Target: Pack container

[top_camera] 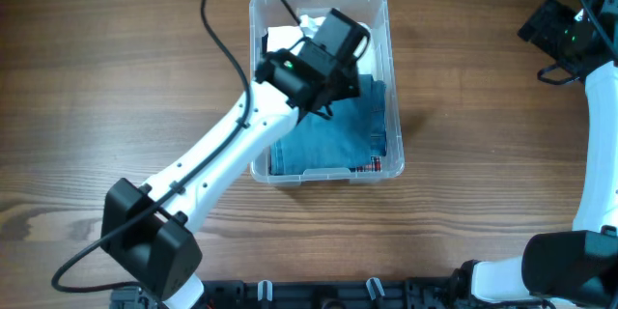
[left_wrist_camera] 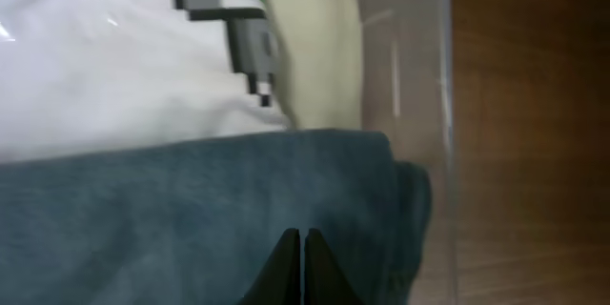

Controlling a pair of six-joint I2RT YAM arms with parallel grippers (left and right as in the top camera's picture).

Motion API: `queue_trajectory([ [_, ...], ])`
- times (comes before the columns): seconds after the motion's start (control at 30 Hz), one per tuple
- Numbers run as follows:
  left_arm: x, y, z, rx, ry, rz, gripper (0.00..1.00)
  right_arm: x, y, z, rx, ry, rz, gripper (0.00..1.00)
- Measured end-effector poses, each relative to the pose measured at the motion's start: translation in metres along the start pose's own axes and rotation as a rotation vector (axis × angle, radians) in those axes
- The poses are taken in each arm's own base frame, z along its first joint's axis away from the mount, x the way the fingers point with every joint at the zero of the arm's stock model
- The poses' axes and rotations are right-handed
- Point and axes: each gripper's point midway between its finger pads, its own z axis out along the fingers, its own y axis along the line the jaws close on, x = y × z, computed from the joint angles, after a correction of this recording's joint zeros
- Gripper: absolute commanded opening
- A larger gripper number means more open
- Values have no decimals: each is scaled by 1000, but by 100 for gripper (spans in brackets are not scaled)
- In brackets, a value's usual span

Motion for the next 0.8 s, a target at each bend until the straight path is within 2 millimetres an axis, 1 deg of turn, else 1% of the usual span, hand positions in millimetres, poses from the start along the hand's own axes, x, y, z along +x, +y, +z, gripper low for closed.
queue_trajectory([
  [0.07,4,-8,4,16,2,6,4,0,0,0,0,0,0,100],
  [0.13,7,-12,12,17,8,7,4,0,0,0,0,0,0,100],
  [0.23,12,-12,27,9,28,4,4,0,0,0,0,0,0,100],
  [0.37,19,-10,52,-9,56,4,4,0,0,0,0,0,0,100],
  [0.5,25,-6,69,-31,78,5,4,0,0,0,0,0,0,100],
  [0.6,25,-5,73,-35,82,5,6,0,0,0,0,0,0,100],
  [0.67,25,-5,73,-35,81,4,9,0,0,0,0,0,0,100],
  [0.8,22,-6,69,-28,75,20,23,0,0,0,0,0,0,100],
])
